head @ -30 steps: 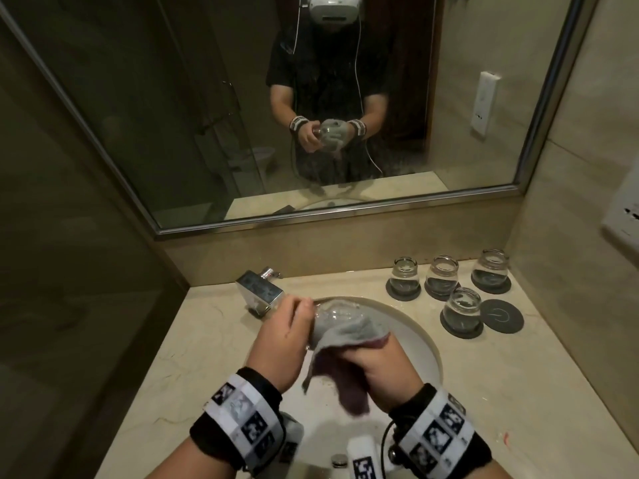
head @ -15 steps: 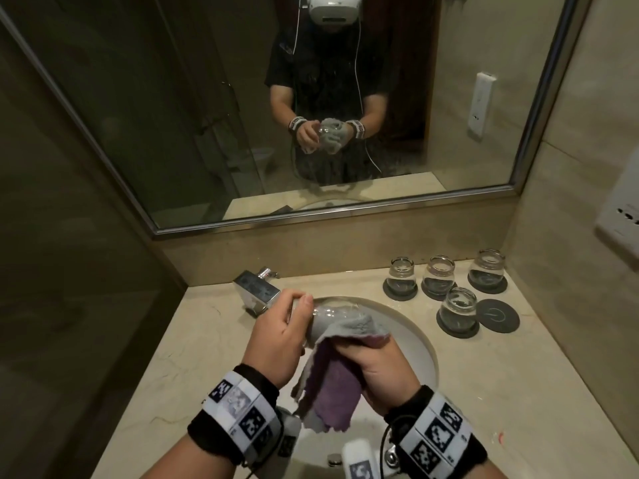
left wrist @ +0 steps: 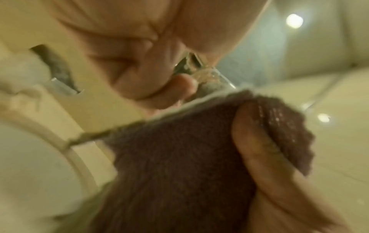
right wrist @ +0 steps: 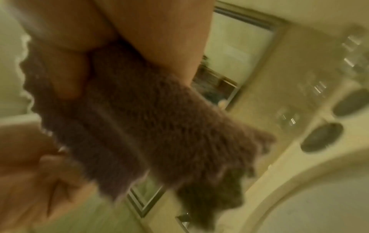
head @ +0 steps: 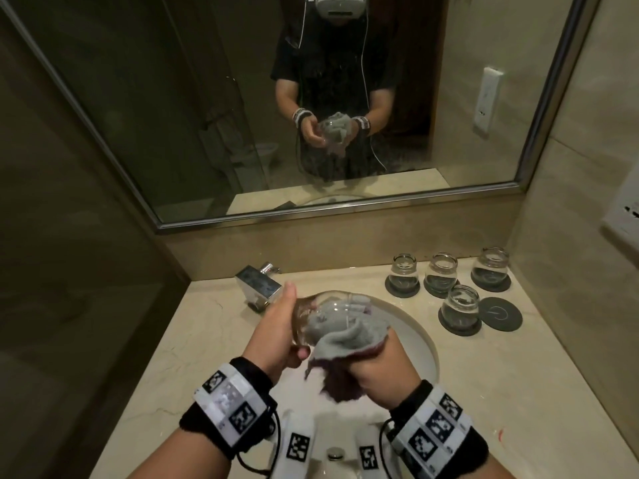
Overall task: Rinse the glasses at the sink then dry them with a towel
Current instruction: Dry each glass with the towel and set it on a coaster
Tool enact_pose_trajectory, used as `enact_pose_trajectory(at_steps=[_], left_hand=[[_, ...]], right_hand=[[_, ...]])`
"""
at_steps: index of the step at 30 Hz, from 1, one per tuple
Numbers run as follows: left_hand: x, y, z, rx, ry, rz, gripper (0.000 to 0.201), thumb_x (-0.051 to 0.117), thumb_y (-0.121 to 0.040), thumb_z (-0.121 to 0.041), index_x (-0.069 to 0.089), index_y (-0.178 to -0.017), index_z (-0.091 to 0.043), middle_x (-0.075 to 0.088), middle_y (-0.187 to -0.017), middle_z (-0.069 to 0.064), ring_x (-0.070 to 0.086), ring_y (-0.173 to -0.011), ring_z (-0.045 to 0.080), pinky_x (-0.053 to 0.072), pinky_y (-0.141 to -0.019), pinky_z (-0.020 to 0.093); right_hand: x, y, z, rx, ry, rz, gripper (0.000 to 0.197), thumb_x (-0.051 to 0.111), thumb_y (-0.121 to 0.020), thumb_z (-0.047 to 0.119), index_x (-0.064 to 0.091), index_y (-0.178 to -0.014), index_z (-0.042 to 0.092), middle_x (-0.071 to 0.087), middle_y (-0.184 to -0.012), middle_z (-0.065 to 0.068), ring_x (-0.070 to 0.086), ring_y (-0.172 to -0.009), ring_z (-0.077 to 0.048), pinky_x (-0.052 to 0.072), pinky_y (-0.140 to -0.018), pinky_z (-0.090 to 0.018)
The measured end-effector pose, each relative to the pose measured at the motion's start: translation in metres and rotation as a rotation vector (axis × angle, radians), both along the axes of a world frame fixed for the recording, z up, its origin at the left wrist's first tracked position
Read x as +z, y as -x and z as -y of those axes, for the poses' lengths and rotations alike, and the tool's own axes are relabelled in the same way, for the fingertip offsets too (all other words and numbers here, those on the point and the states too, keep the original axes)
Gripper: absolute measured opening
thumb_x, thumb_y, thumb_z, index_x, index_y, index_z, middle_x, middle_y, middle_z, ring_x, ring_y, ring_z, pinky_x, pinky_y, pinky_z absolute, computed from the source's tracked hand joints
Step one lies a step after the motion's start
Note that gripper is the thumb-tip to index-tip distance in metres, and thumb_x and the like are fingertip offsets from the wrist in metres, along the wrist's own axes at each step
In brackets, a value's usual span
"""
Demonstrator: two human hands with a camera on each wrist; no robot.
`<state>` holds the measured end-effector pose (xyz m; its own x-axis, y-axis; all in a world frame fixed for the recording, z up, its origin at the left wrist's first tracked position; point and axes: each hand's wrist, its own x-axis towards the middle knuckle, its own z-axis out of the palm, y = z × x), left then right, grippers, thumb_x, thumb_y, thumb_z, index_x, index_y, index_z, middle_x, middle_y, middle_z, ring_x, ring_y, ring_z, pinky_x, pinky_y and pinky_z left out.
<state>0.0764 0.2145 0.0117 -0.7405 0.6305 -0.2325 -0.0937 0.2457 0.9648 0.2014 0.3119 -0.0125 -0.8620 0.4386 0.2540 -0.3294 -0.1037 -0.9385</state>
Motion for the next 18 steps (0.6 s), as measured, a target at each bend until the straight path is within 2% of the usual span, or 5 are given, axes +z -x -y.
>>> enact_pose_trajectory(at_steps=[5,7,11,16,18], left_hand=[[-0.007,0.000,0.008,-0.026,-0.017,-0.768,0.031,0.041,-0.094,-0.049,0.057,-0.096,-0.022,0.062,-0.083,-0.004,0.059,-0.067,0.007,0.049,-0.054,0.025],[-0.008,0.002,0.007,-0.032,-0.042,-0.656,0.034,0.042,-0.091,-0.054,0.057,-0.096,-0.024,0.063,-0.081,-0.001,0.058,-0.059,0.012,0.046,-0.048,0.027],[0.000,0.003,-0.002,-0.018,0.030,-0.017,0.048,0.033,-0.100,-0.053,0.055,-0.090,-0.012,0.055,-0.061,0.005,0.043,-0.039,0.014,0.026,-0.037,0.018],[-0.008,0.003,0.006,-0.084,0.040,-0.819,0.028,0.040,-0.093,-0.052,0.054,-0.098,-0.028,0.061,-0.085,-0.014,0.057,-0.077,-0.002,0.044,-0.068,0.017],[-0.006,0.002,0.004,-0.108,0.023,-0.653,0.042,0.036,-0.095,-0.059,0.057,-0.100,-0.023,0.059,-0.078,-0.011,0.055,-0.065,0.001,0.043,-0.059,0.020]], right_hand=[[-0.010,0.011,0.004,-0.010,0.447,-0.035,0.022,0.065,-0.069,0.003,0.078,-0.084,0.012,0.075,-0.092,-0.010,0.070,-0.088,-0.020,0.054,-0.077,-0.027],[-0.012,0.011,0.003,-0.004,0.496,-0.066,0.021,0.066,-0.072,0.006,0.077,-0.088,0.012,0.074,-0.094,-0.013,0.069,-0.088,-0.023,0.054,-0.077,-0.029],[-0.004,0.005,0.001,-0.044,0.033,0.021,0.023,0.070,-0.072,0.000,0.076,-0.090,0.014,0.074,-0.090,-0.015,0.070,-0.088,-0.032,0.056,-0.080,-0.040],[-0.013,0.013,0.008,0.089,0.525,-0.068,0.046,0.084,-0.058,0.017,0.072,-0.100,0.003,0.068,-0.109,-0.022,0.064,-0.103,-0.031,0.048,-0.095,-0.042],[-0.016,0.013,0.008,0.075,0.555,-0.080,0.041,0.080,-0.062,0.013,0.072,-0.102,0.006,0.068,-0.109,-0.022,0.064,-0.103,-0.034,0.049,-0.094,-0.044]])
